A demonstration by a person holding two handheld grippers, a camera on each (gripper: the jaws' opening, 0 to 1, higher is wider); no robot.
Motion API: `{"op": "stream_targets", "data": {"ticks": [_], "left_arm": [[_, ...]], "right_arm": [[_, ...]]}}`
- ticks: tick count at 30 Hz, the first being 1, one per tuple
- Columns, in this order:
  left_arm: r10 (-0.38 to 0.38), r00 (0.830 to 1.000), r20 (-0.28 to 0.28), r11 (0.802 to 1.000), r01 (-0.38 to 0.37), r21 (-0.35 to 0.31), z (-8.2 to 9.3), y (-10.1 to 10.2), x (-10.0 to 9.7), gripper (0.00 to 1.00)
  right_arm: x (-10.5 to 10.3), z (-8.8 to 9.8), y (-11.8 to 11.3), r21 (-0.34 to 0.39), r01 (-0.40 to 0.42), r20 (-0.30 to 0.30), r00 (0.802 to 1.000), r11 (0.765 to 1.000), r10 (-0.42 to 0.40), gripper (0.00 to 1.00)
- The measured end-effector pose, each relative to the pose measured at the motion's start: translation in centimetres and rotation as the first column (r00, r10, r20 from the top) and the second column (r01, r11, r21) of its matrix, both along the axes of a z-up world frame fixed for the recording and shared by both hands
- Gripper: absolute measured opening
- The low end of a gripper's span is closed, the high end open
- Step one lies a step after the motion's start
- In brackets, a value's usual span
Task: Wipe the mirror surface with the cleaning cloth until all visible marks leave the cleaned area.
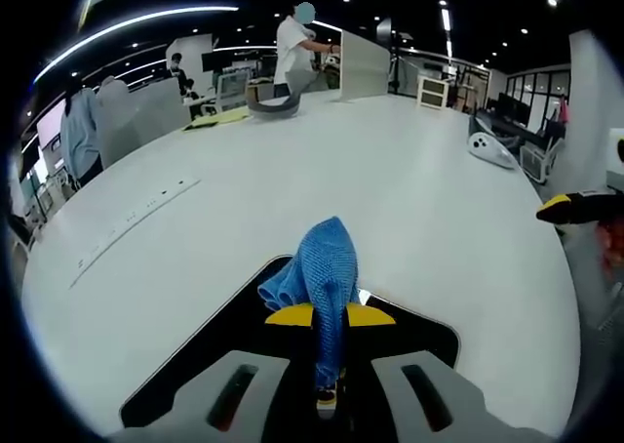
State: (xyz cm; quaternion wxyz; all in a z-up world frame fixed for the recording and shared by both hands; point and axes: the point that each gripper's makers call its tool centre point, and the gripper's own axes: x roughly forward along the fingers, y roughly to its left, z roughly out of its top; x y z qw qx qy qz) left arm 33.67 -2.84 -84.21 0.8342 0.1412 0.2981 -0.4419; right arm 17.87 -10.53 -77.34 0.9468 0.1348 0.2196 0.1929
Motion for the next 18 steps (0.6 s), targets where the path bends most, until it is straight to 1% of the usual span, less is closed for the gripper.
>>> {"op": "stream_targets", "data": {"ticks": [11, 13, 15, 18], "left_arm": [[0.009, 1.0, -0.006, 1.0, -0.009, 0.003, 0.0, 0.7, -0.2, 0.07], [0.01, 1.0, -0.006, 1.0, -0.01, 0.003, 0.0, 0.8, -0.3, 0.07], [0.002, 1.0, 0.01, 1.0, -0.002, 0.01, 0.0, 1.0, -0.4, 0.07], [0.011, 1.0, 0.005, 1.0, -0.011, 0.005, 0.0, 1.2, -0.4, 0.07]], "right_arm": [[-0.1, 0.1, 0.2, -0.006, -0.007, 0.003, 1.0, 1.0, 0.007, 0.88], [-0.1, 0.1, 0.3, -0.006, -0.009, 0.004, 1.0, 1.0, 0.009, 0.88], [-0.1, 0.2, 0.3, -0.007, -0.007, 0.003, 1.0, 1.0, 0.007, 0.88], [-0.1, 0.3, 0.2, -0.008, -0.004, 0.006, 1.0, 1.0, 0.004, 0.88]]}}
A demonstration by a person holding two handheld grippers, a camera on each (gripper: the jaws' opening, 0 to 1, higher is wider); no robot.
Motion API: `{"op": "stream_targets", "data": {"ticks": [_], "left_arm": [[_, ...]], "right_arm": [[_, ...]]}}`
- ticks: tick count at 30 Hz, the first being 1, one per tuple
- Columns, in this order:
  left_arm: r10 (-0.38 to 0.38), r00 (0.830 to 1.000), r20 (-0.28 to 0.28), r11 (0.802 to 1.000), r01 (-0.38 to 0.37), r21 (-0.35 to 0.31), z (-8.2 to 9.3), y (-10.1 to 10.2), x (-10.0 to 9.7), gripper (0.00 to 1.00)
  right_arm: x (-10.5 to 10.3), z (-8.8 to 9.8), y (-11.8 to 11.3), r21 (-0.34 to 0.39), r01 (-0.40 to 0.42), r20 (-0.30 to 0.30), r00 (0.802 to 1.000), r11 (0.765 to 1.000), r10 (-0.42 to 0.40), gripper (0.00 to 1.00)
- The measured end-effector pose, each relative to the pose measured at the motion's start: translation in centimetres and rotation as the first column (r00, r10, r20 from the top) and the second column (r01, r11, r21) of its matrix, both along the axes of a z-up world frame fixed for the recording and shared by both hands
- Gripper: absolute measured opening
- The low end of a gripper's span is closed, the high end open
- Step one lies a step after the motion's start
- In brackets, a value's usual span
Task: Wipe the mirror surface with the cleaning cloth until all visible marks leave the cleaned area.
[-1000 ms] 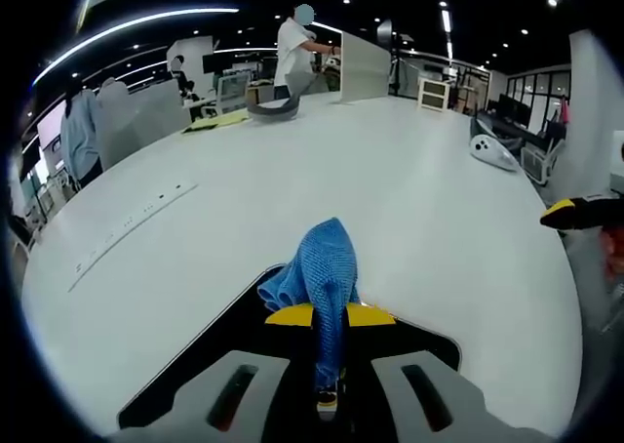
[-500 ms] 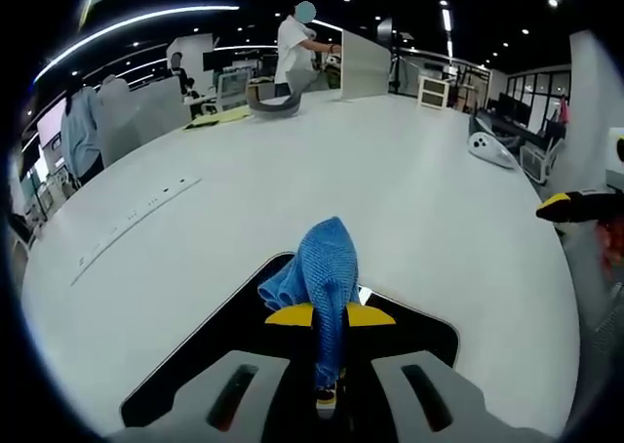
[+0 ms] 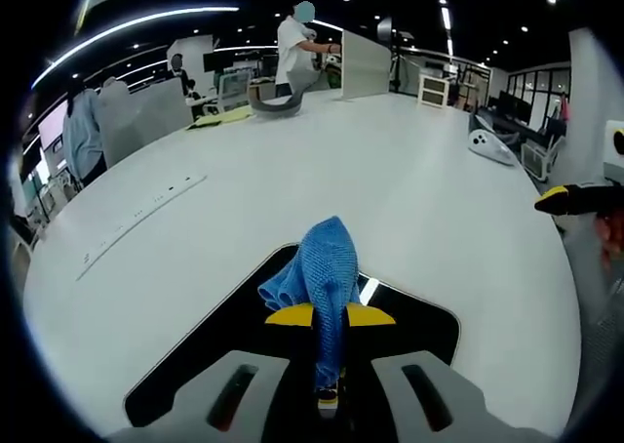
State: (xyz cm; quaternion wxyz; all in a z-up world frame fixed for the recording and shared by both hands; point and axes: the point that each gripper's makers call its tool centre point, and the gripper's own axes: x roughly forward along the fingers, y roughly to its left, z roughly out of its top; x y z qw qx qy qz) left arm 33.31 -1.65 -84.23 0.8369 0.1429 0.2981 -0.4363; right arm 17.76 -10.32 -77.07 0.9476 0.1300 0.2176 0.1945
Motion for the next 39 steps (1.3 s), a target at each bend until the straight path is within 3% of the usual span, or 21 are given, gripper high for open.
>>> {"op": "stream_targets", "data": {"ticks": [18, 39], "left_arm": [[0.015, 1.0, -0.003, 1.0, -0.015, 0.013, -0.1, 2.1, -0.4, 0.07], [0.025, 1.0, 0.001, 1.0, -0.025, 0.011, 0.0, 3.0, -0.7, 0.07]], "right_arm": [[-0.1, 0.2, 0.1, -0.008, -0.003, 0.009, 1.0, 1.0, 0.003, 0.87], [-0.1, 0.2, 0.1, -0.012, -0.009, 0.008, 1.0, 1.0, 0.009, 0.87]]}}
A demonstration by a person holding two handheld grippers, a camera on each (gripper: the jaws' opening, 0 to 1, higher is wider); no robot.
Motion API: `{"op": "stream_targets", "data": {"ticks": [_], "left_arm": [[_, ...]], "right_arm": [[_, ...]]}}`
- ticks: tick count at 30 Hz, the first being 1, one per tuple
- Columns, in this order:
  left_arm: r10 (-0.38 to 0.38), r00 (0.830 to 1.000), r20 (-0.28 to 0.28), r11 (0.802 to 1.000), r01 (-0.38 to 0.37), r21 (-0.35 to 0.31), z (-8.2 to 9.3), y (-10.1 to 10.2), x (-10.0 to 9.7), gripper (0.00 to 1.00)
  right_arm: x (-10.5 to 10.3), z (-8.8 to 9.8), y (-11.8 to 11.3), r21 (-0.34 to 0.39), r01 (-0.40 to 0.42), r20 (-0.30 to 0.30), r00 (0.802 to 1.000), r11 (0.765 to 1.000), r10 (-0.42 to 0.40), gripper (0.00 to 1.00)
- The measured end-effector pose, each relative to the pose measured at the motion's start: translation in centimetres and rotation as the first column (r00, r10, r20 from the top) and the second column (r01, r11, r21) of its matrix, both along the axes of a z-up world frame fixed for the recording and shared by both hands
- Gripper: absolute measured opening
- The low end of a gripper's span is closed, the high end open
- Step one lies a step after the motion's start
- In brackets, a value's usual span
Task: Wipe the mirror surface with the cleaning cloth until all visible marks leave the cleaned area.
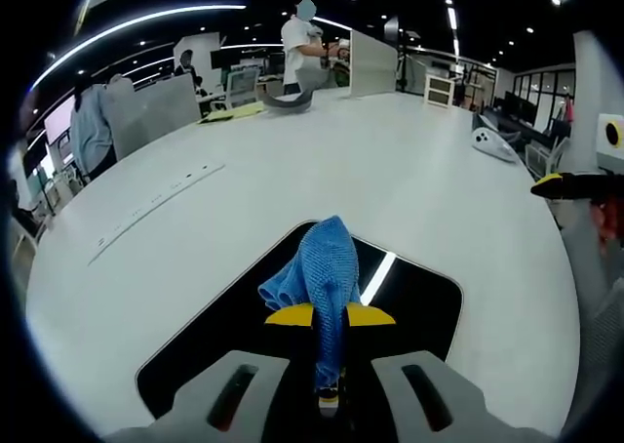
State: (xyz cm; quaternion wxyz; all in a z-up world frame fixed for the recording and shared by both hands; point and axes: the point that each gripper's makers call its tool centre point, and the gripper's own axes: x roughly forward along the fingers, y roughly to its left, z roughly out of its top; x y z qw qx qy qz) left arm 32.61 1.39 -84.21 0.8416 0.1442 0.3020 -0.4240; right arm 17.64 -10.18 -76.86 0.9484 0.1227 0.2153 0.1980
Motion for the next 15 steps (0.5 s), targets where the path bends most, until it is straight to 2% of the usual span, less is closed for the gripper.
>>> {"op": "stream_targets", "data": {"ticks": [15], "left_arm": [[-0.009, 1.0, 0.007, 1.0, 0.009, 0.011, -0.07, 0.93, -0.21, 0.07]], "right_arm": [[0.04, 0.07, -0.12, -0.004, 0.002, 0.007, 1.0, 1.0, -0.002, 0.86]]}}
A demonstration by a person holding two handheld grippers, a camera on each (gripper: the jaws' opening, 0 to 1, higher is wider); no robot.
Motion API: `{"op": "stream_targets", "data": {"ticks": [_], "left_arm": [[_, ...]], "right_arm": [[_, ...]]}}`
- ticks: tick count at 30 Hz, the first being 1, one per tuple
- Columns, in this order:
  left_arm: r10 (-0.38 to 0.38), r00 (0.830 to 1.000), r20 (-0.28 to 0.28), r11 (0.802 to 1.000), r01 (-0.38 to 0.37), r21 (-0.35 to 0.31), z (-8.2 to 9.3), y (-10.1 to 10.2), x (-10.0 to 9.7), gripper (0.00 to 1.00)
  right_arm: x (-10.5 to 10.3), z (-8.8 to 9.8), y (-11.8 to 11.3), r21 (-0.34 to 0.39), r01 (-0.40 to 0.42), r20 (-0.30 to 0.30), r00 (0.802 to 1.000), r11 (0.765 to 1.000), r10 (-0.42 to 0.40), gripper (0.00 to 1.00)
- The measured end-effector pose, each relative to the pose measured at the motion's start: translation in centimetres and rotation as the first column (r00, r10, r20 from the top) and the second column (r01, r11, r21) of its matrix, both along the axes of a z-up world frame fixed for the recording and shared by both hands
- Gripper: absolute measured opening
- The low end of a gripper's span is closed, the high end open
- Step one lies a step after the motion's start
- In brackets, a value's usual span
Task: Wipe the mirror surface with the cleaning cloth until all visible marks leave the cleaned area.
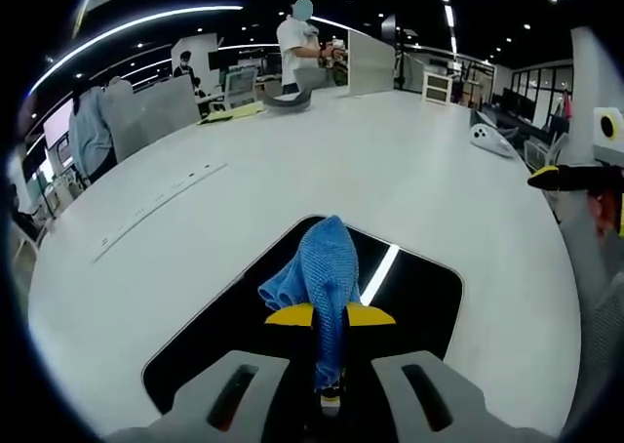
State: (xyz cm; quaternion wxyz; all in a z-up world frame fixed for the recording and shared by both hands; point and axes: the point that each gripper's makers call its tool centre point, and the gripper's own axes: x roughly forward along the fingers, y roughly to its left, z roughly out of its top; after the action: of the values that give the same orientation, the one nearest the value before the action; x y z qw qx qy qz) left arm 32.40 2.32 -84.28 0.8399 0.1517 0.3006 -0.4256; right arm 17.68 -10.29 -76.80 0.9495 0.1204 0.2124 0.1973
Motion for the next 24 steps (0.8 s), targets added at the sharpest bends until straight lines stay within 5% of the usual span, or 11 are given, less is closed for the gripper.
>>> {"op": "stream_targets", "data": {"ticks": [24], "left_arm": [[-0.004, 1.0, 0.013, 1.0, 0.004, 0.003, 0.0, 1.6, -0.4, 0.07]], "right_arm": [[0.1, 0.4, -0.2, 0.004, 0.012, 0.014, 1.0, 1.0, -0.012, 0.86]]}}
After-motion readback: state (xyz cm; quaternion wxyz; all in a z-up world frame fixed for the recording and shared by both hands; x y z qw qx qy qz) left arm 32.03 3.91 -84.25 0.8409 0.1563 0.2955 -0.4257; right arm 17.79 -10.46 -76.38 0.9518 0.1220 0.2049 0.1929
